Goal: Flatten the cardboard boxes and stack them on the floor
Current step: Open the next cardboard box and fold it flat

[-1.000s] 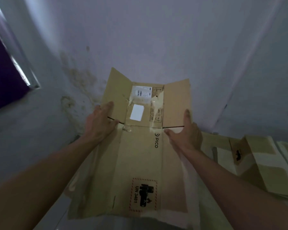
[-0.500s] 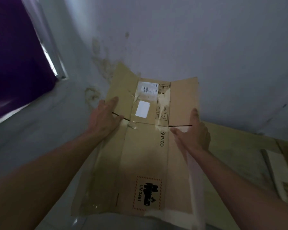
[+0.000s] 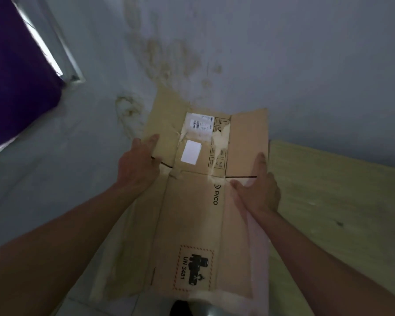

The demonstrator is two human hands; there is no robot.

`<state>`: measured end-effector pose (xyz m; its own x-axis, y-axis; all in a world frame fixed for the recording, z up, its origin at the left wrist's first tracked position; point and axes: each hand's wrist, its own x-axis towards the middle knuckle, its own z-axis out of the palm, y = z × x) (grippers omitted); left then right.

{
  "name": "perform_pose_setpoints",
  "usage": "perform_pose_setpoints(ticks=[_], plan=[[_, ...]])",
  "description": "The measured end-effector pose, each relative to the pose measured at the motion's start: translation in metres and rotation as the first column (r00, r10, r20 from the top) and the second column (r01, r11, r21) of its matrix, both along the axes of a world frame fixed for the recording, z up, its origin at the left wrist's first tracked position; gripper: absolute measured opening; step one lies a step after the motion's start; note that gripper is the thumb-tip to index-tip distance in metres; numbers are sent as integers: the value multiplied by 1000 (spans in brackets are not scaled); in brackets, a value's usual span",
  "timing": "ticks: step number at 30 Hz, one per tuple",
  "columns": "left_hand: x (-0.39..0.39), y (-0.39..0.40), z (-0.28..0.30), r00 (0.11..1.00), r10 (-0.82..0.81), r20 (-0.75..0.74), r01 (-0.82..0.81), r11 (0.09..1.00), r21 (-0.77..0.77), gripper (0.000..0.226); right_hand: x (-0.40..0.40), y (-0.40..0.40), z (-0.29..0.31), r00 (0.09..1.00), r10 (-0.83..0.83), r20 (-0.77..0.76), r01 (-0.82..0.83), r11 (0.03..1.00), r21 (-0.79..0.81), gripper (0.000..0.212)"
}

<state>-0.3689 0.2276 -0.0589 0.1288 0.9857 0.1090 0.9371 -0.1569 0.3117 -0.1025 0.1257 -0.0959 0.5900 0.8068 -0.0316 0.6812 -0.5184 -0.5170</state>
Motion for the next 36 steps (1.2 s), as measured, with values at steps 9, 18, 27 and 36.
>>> perform_pose_setpoints(ticks=[9,18,27,36], plan=[[-7,100,-167,998,-46,-42,38,984,-177,55,-30,77,-146,993,-69,-96,45,971,-234,95],[0,189,-361,991,-135,-21,122,945,-303,53,-38,150,-340,976,-183,-120,129,924,-359,93],[-11,235,-577,975,-215,-57,185,924,-334,60,-43,187,-552,960,-245,-135,184,916,-355,94],[-16,244,-739,983,-176,-57,134,891,-433,67,-36,187,-722,959,-216,-186,131,914,-383,95]])
